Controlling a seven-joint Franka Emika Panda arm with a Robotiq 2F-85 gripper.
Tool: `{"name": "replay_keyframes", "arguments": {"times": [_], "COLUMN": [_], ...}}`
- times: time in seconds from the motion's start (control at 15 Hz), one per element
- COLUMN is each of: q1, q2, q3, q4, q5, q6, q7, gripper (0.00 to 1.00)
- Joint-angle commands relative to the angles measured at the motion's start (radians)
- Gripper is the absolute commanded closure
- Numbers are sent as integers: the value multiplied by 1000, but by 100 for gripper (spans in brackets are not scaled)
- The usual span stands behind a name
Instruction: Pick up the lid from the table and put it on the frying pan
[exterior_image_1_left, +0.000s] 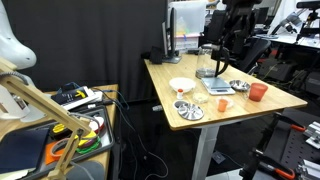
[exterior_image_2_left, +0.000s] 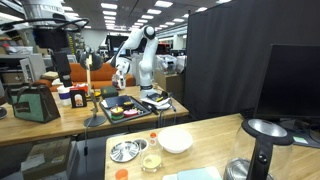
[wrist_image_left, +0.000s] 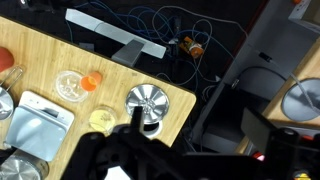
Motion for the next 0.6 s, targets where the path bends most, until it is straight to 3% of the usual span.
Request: {"name": "replay_keyframes", "arguments": {"times": [0.0, 0.2, 0.53], "q1": [15, 5, -53], "q2": [3, 19, 167], "q3": [-15, -14, -17], "q4": [1, 10, 48], "q5": [-10, -22, -142], "q6": [-1, -2, 12], "q7": [7, 8, 16], "gripper": [0, 0, 0]}}
